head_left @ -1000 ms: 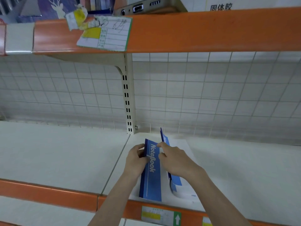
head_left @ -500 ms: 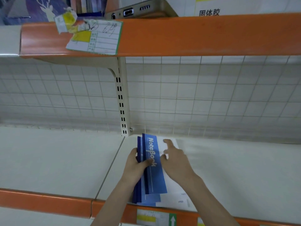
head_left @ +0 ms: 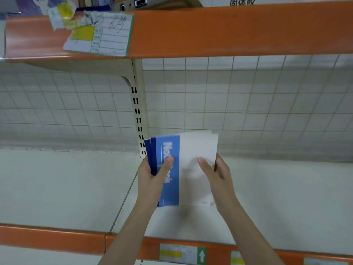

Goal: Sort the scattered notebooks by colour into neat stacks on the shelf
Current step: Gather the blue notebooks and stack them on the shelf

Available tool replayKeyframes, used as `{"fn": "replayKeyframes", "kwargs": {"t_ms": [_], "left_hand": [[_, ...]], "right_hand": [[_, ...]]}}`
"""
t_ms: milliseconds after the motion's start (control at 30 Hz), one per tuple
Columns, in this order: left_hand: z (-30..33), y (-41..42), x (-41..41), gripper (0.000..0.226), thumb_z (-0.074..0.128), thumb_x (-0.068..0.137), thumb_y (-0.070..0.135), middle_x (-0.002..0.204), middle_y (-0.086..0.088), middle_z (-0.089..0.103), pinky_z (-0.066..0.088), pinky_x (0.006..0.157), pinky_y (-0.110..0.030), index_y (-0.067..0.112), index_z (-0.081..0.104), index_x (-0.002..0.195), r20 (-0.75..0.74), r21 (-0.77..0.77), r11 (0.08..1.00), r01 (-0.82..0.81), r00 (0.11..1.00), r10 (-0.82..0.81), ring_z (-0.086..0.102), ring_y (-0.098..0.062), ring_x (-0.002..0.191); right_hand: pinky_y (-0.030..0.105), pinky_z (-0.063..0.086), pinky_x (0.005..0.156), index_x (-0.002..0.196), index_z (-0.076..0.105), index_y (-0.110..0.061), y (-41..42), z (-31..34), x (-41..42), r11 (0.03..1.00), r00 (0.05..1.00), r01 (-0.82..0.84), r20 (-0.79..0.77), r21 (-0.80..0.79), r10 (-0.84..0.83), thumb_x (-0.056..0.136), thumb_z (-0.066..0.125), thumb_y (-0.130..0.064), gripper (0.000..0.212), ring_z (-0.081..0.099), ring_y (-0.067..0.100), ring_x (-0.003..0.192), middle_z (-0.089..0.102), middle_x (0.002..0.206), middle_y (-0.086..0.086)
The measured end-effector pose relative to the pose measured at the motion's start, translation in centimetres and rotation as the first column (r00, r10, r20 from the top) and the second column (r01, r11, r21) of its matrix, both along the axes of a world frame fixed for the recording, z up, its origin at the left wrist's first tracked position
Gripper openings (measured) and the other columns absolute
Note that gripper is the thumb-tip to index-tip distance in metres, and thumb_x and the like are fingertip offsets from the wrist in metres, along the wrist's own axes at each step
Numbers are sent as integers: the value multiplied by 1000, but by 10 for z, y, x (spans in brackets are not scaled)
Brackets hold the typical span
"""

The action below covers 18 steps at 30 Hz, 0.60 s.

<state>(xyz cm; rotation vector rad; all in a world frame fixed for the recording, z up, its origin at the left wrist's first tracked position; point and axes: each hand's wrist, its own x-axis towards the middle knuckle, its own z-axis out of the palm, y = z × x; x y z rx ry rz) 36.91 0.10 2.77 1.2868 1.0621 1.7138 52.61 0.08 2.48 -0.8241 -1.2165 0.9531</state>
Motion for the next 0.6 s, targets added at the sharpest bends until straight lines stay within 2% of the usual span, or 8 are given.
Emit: {"fn": "replayKeyframes", "kwargs": {"t_ms": [100,200,233,300,467,600], "left_hand": [[-10,0,1,32,76,61,48,83,4,73,52,55,-18,31,65,86,33,-74,997,-26,999,29,70,-17,76],[-21,-1,5,19,75,60,41,75,9,72,49,54,-12,37,69,78,31,-133,991,-15,999,19,67,-6,67],[-22,-2,7,16,77,64,36,73,11,71,49,54,-11,41,69,76,29,-143,990,-12,999,17,66,-2,65],[-22,-1,7,24,79,67,29,73,14,71,49,54,-10,49,67,75,1,-153,988,-16,1000,16,65,1,63],[-18,2,5,26,78,52,46,75,14,71,50,53,-11,48,66,75,-26,-127,992,-22,999,19,66,-1,64],[-22,2,7,34,80,60,29,77,18,71,48,56,-8,52,64,78,-74,-108,994,5,997,-13,66,3,68]], "right_hand": [[10,46,75,101,65,-27,1,-6,-1,1000,1000,-4,1,12,4,87,60,-30,15,63,2,91,70,97,-12],[1,42,77,110,63,-33,-1,-16,-8,998,999,-4,-42,-66,1,95,52,-28,19,59,-10,104,67,109,-24],[1,41,77,110,63,-31,-2,-21,-10,997,999,10,-35,-75,-13,96,49,-28,20,59,-10,103,67,109,-23],[2,42,76,108,64,-26,-3,-28,-13,995,999,33,-20,-91,-35,98,46,-30,21,61,-6,101,69,107,-18],[7,46,73,100,69,-19,-2,-24,-10,995,998,32,-51,-97,-37,87,47,-41,33,65,0,94,72,101,-10],[7,46,73,103,67,-21,-5,-29,-6,998,1000,1,16,-56,-1,93,47,-35,26,64,-3,94,72,100,-13]]}}
